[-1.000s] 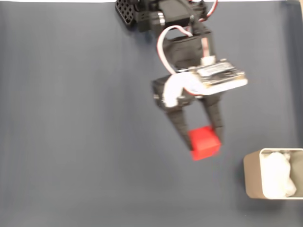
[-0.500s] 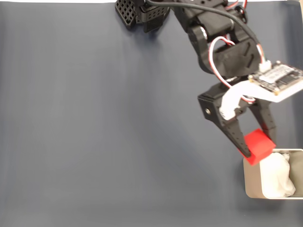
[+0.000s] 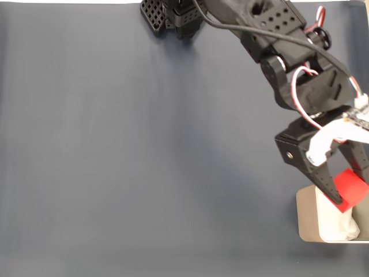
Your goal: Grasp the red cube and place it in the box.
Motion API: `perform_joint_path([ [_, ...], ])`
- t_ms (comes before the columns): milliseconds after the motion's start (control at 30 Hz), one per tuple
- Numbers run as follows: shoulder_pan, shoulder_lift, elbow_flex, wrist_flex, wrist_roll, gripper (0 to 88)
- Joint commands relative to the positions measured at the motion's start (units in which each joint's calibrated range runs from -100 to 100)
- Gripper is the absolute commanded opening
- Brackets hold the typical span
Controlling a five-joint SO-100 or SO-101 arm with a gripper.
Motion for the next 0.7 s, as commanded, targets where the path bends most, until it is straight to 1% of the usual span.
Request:
perform_joint_path([
  [0, -0.96, 0.81, -5.44, 0.16, -0.49, 8.6],
  [367, -1.88, 7.66, -12.1, 0.0, -1.71, 8.6],
  [667, -1.67, 10.61, -13.38, -0.66, -2.49, 8.6],
])
